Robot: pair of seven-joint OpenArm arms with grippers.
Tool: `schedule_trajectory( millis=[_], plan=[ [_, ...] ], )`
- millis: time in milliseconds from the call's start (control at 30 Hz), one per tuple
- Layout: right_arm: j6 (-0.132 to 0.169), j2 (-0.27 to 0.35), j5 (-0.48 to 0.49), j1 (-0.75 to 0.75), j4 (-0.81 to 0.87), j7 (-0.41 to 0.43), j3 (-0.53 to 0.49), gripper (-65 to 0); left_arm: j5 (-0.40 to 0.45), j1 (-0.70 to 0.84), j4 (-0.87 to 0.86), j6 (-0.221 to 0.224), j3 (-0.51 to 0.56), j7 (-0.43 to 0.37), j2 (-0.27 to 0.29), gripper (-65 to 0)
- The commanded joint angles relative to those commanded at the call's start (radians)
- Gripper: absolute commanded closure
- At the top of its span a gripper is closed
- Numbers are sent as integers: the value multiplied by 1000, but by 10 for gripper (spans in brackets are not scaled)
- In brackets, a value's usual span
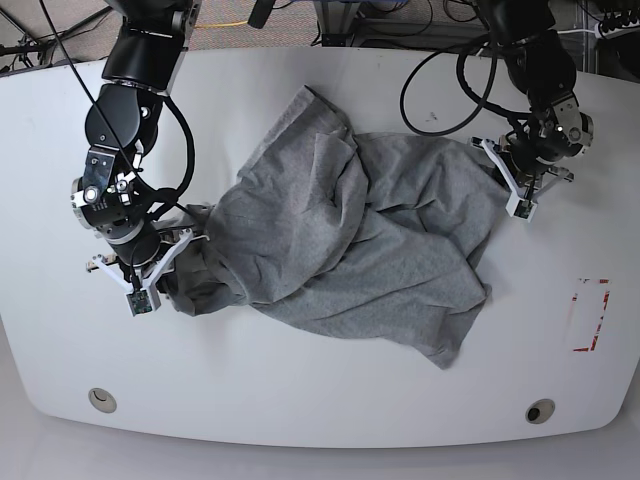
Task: Fold the T-shirt properly
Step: 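Lift the shirt with the right gripper and drag it across the table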
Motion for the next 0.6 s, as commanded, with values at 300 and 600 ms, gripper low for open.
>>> schedule_trajectory(
  millis=[300, 600],
  plan=[
    [0, 2, 0, 120, -124, 0, -2, 0, 2, -6, 301, 0, -41, 6, -2, 0],
    [0, 6, -3, 272, -130, -3, -15, 0, -2, -149, 400, 0, -64, 173, -72, 0]
  ],
)
